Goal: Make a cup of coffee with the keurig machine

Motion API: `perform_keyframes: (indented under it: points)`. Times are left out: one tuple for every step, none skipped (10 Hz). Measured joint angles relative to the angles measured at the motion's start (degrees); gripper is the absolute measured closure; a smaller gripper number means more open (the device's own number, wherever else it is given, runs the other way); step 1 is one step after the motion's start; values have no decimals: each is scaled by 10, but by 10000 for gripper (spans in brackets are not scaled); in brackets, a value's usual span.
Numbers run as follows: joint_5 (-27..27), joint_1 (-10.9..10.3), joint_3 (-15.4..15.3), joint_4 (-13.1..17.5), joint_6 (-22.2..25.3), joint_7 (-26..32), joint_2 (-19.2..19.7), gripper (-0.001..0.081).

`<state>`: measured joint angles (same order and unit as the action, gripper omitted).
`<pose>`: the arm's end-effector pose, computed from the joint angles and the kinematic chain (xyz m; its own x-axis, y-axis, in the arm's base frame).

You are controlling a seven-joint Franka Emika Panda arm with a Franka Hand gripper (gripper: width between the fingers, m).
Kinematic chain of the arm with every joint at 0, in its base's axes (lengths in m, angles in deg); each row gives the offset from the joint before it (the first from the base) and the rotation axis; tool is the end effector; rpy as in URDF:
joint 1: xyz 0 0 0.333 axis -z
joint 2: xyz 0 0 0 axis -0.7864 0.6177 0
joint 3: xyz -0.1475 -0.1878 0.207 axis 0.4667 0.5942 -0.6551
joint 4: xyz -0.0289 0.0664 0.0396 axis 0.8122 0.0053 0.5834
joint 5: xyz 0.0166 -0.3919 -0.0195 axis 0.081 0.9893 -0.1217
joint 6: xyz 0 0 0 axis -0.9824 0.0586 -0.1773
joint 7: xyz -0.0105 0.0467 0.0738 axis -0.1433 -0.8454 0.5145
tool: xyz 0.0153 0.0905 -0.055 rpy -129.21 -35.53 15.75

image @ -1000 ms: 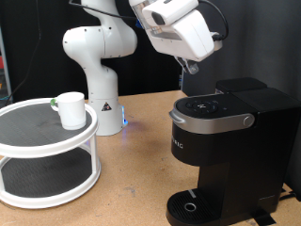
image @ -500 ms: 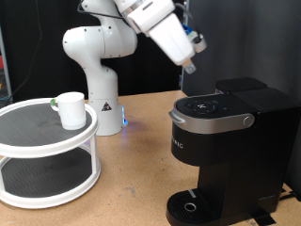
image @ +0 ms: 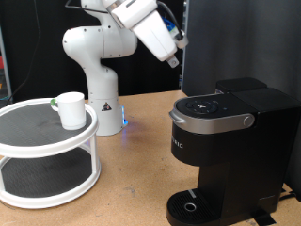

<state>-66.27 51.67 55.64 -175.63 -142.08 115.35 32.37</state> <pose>0.4741 -0.0078 0.4914 0.7841 0.3868 0.4854 0.5873 -0.7154 -0.3785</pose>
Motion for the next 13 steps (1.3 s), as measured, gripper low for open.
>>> perform_keyframes:
  points:
    - [-35,0,1,-20,-42,1,-8,799]
    - [-63,2,7,-41,-52,2,-21,799]
    - [-73,5,19,-56,-39,9,-37,799]
    - [-73,8,36,-65,-3,21,-51,799]
    - [-65,12,55,-67,45,38,-62,799]
    - [-51,18,73,-67,89,56,-70,799]
    - [-33,24,89,-68,126,72,-79,799]
    - [-17,30,101,-68,151,83,-89,799]
    - [-10,34,106,-74,163,87,-101,799]
    - [-10,34,105,-74,162,86,-100,799]
    - [-28,35,106,-78,148,75,-100,799]
    - [-50,37,108,-88,131,64,-103,799]
    - [-61,45,114,-100,128,60,-109,799]
